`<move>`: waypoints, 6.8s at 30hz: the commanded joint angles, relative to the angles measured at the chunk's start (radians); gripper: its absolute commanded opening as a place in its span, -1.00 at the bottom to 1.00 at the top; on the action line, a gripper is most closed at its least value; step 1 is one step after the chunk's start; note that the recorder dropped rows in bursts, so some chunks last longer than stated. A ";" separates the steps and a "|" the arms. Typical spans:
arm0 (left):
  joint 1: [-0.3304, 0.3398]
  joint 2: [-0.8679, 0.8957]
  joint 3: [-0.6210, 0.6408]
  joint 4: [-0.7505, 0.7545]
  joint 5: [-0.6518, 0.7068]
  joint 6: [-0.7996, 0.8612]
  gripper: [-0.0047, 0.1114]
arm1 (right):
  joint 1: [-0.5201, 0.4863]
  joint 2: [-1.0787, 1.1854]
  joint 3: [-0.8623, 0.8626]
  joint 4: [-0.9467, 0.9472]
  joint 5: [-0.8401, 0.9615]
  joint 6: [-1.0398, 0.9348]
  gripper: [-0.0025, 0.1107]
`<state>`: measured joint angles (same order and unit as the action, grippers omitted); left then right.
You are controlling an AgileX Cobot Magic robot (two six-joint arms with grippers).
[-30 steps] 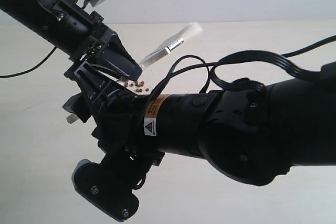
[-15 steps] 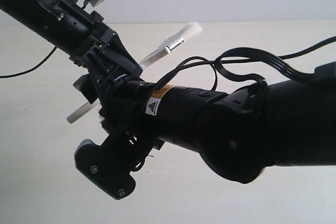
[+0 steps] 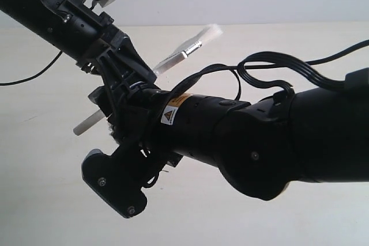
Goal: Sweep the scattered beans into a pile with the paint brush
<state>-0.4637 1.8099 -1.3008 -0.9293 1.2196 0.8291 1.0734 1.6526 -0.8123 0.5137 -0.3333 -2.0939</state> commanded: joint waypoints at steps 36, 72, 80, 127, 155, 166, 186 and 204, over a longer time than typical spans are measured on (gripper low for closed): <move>-0.003 -0.003 -0.001 -0.049 0.002 0.005 -0.92 | 0.008 0.001 -0.006 -0.085 0.007 -0.020 -0.96; -0.003 -0.003 -0.001 -0.046 0.002 0.005 -0.92 | 0.008 0.001 -0.006 -0.131 0.038 -0.020 -0.28; -0.003 -0.003 -0.001 -0.046 0.002 0.005 -0.92 | 0.008 0.001 -0.006 -0.124 0.023 -0.020 -0.28; -0.003 -0.003 -0.001 0.016 0.002 0.033 -0.92 | 0.008 0.022 -0.013 -0.101 -0.006 -0.004 -0.28; -0.003 -0.003 -0.001 0.005 0.002 0.034 -0.92 | 0.008 0.060 -0.013 -0.100 -0.063 -0.006 -0.92; -0.003 -0.003 -0.001 -0.002 0.002 0.034 -0.92 | 0.008 0.060 -0.013 -0.102 -0.065 -0.009 -0.96; -0.005 -0.003 -0.001 0.005 0.002 0.031 0.15 | 0.008 0.060 -0.013 -0.102 -0.065 -0.011 -0.96; 0.307 -0.101 -0.036 -0.039 0.002 0.028 0.14 | 0.008 -0.047 0.015 0.364 -0.447 0.390 -0.96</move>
<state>-0.1793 1.7380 -1.3515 -0.9396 1.2199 0.8572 1.0805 1.6652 -0.8144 0.8436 -0.6582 -1.8708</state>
